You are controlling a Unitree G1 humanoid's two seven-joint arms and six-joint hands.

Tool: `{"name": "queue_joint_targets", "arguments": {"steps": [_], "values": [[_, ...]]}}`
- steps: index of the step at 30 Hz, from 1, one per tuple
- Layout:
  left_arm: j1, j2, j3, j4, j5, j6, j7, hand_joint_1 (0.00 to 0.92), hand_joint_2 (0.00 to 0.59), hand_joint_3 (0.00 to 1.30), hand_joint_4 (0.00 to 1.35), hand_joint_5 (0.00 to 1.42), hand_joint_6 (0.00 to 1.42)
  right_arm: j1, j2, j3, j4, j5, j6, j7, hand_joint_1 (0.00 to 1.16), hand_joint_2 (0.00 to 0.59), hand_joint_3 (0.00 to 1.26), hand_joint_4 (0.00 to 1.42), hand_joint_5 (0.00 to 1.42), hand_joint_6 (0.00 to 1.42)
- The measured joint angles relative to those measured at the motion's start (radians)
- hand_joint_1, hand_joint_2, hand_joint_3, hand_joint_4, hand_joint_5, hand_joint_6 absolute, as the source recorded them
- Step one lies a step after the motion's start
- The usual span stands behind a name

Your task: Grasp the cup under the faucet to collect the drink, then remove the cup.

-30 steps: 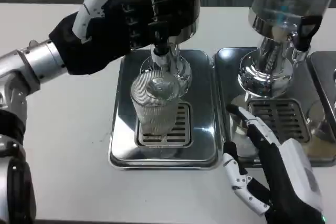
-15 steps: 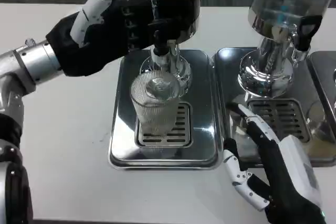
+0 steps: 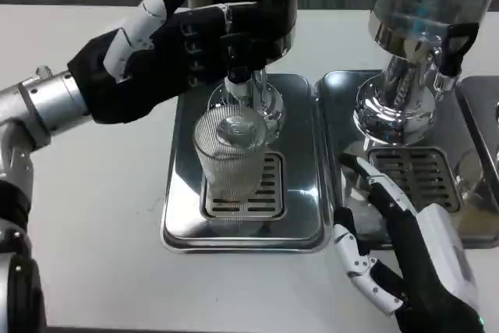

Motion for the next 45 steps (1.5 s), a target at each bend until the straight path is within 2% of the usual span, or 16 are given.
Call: {"name": "queue_joint_targets", "arguments": {"steps": [8, 25, 45], "values": [[0.023, 0.003, -0.009, -0.034, 0.003, -0.066, 0.001, 0.000, 0.148, 0.23, 0.13, 0.14, 0.08, -0.001, 0.000, -0.003, 0.000, 0.012, 0.000, 0.005, 0.45, 0.508, 0.17, 0.13, 0.10, 0.21], [0.058, 0.026, -0.072, -0.093, 0.039, -0.246, 0.062, 0.000, 0.157, 0.22, 0.12, 0.13, 0.07, 0.001, -0.008, -0.007, 0.000, 0.019, 0.001, 0.011, 0.45, 0.508, 0.17, 0.14, 0.10, 0.21], [0.082, 0.037, -0.111, -0.134, 0.043, -0.324, 0.093, 0.000, 0.156, 0.22, 0.12, 0.13, 0.07, 0.009, -0.011, -0.009, 0.000, 0.021, 0.001, 0.013, 0.45, 0.507, 0.17, 0.14, 0.09, 0.21]]}}
